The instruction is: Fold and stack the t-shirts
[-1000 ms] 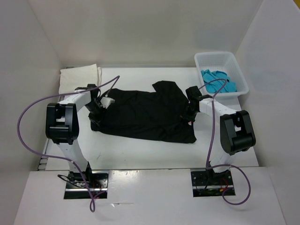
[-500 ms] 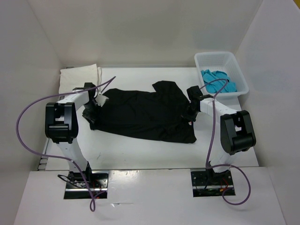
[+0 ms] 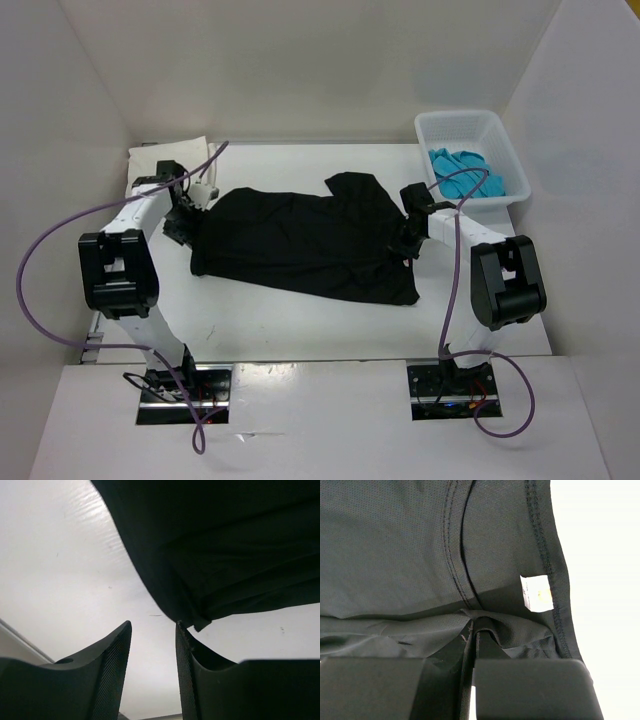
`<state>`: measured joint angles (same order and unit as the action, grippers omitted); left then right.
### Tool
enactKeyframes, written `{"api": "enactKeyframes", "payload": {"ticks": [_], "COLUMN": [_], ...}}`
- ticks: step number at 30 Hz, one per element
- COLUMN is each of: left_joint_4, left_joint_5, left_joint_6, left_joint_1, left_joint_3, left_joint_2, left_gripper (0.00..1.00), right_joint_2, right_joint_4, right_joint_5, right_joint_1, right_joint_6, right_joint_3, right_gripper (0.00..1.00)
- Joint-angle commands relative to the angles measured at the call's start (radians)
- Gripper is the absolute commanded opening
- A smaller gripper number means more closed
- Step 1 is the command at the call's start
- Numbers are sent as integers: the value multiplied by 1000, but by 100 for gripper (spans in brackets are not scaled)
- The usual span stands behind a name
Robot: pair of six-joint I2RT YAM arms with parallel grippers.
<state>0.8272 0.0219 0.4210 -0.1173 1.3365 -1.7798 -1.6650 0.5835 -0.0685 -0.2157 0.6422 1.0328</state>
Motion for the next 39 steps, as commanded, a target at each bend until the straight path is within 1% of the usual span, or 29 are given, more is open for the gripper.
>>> {"api": "enactKeyframes", "payload": {"ticks": [1, 6, 16, 22, 23, 26, 27, 30, 31, 33, 36, 39], "left_joint_4": [46, 81, 50, 39, 39, 30, 21, 21, 12, 12, 3, -22], "left_joint_5": [110, 216, 225, 210, 196, 175, 174, 164, 164, 153, 129, 118], "left_joint_6": [18, 18, 18, -2, -2, -2, -2, -2, -11, -11, -20, -21], "left_joint_1": [2, 2, 30, 59, 59, 59, 59, 59, 59, 59, 59, 59], "left_joint_3": [29, 29, -3, 30, 30, 30, 20, 20, 20, 20, 41, 41], "left_joint_2": [7, -24, -92, -156, -156, -156, -156, -156, -156, -156, -136, -92], "left_gripper": [48, 48, 48, 48, 44, 38, 33, 24, 19, 16, 7, 0], "right_joint_2": [22, 22, 13, 13, 13, 13, 13, 13, 13, 13, 13, 22], "right_joint_4": [-34, -34, -34, -34, -34, -34, -34, -34, -34, -34, -34, -34], "right_joint_5": [6, 6, -4, -4, -4, -4, -4, -4, -4, -4, -4, -4], "right_joint_1": [9, 9, 9, 9, 9, 9, 9, 9, 9, 9, 9, 9], "right_joint_6": [-15, -15, -15, -15, -15, -15, -15, -15, -15, -15, -24, -24], "right_joint_3": [32, 32, 32, 32, 32, 32, 32, 32, 32, 32, 32, 23], "right_gripper": [0, 0, 0, 0, 0, 0, 0, 0, 0, 0, 0, 0]}}
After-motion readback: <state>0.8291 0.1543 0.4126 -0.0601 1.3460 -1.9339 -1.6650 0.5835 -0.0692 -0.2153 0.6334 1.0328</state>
